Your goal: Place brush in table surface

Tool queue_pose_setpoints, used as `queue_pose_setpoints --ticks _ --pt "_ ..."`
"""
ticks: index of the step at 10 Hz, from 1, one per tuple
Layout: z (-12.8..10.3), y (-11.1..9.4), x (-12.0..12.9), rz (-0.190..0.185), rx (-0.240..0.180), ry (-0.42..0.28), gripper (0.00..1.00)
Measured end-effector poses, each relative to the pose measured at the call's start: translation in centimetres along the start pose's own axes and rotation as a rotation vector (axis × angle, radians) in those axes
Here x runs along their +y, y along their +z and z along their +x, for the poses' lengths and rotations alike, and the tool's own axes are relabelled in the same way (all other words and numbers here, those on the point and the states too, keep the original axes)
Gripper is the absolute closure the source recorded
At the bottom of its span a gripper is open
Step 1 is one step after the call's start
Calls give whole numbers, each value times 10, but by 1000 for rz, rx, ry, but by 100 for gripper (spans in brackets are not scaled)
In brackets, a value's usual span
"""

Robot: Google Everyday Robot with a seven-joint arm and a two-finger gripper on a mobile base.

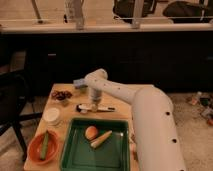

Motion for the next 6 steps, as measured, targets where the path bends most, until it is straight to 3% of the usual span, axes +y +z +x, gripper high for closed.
queue_pose_setpoints --ticks 2,6 --pt "0 0 0 0 0 0 23" --pt "0 -1 2 -7 -2 1 20"
